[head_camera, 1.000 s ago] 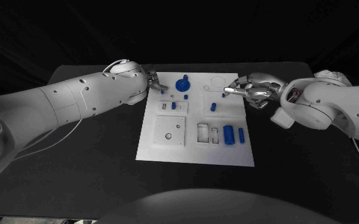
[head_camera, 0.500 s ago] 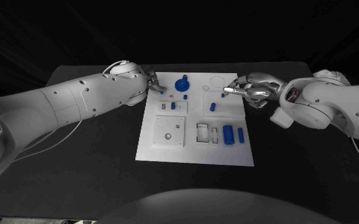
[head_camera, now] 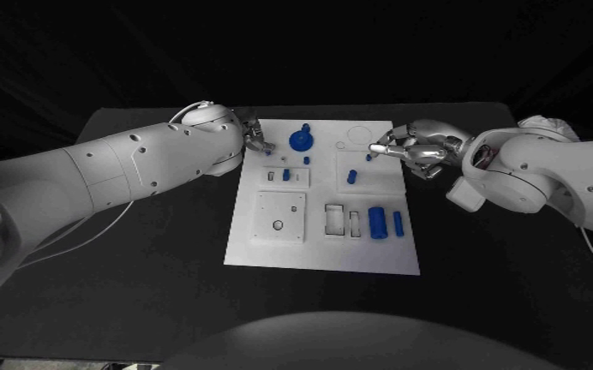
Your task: Assemble the parts on the task board
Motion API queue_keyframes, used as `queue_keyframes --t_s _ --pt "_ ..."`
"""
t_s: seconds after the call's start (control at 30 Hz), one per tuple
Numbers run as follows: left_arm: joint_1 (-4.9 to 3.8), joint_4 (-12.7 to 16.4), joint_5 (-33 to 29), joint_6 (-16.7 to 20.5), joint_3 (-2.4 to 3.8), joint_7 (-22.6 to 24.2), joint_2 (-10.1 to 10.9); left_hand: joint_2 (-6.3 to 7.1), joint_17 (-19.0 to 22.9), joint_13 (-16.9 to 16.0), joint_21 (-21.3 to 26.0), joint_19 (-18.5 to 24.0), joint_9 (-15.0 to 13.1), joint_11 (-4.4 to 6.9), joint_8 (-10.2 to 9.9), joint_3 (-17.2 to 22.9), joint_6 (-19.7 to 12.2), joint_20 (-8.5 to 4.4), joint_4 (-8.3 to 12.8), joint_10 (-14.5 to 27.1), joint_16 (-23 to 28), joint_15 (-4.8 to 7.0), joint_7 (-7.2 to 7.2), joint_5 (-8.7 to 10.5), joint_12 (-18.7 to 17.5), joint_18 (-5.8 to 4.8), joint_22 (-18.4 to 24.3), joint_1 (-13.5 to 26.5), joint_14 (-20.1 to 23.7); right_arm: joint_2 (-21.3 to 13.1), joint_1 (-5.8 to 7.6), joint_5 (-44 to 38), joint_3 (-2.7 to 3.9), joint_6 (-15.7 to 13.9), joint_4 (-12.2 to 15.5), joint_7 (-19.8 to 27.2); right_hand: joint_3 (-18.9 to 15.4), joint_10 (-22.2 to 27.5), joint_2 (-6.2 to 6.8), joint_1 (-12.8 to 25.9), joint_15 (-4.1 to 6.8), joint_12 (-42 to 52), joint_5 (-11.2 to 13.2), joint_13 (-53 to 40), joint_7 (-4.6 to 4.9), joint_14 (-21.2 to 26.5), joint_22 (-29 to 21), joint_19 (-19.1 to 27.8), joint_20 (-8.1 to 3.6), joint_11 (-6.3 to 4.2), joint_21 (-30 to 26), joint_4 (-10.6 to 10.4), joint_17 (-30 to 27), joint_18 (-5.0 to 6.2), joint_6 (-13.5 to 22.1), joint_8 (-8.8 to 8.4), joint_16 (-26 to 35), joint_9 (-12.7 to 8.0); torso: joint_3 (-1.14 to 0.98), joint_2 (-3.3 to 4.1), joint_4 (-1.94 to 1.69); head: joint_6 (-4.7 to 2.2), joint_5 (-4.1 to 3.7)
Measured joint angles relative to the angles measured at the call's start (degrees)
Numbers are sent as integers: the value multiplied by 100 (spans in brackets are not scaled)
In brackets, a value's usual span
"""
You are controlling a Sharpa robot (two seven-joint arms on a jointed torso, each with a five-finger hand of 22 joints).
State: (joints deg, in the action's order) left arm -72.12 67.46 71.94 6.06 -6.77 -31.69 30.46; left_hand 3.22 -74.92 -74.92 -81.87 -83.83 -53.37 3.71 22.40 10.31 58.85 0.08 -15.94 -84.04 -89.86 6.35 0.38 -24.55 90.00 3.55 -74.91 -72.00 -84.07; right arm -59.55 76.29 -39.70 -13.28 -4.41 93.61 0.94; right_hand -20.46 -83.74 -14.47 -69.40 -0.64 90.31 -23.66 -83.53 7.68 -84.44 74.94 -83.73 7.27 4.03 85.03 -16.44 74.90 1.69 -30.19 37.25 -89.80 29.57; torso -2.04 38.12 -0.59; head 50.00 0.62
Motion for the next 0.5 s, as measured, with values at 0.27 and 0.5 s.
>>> queue_keyframes --t_s 0.27,0.5 --pt "-9 620 125 156 9 -98 378 -7 0 0 0 0 0 0 0 16 22 0 -16 0 0 0 -21 6 0 0 0 -7 0 -23 0 1 0 0 10 0 0 0 -7 -7 0 -11 -22 -4 0 0 -1 0 0 0 -21 0 0 0 0 0 0 0 -5 -11 -5 0 8" --pt "-48 1288 214 235 13 -226 766 -6 1 0 23 0 1 0 -1 16 22 0 -16 0 0 0 -20 9 0 0 0 -6 0 -60 -1 2 0 -1 25 -2 0 0 -6 -6 0 -10 -22 -5 0 0 -1 0 0 0 -21 0 5 1 0 0 0 0 -20 -44 -18 0 7"
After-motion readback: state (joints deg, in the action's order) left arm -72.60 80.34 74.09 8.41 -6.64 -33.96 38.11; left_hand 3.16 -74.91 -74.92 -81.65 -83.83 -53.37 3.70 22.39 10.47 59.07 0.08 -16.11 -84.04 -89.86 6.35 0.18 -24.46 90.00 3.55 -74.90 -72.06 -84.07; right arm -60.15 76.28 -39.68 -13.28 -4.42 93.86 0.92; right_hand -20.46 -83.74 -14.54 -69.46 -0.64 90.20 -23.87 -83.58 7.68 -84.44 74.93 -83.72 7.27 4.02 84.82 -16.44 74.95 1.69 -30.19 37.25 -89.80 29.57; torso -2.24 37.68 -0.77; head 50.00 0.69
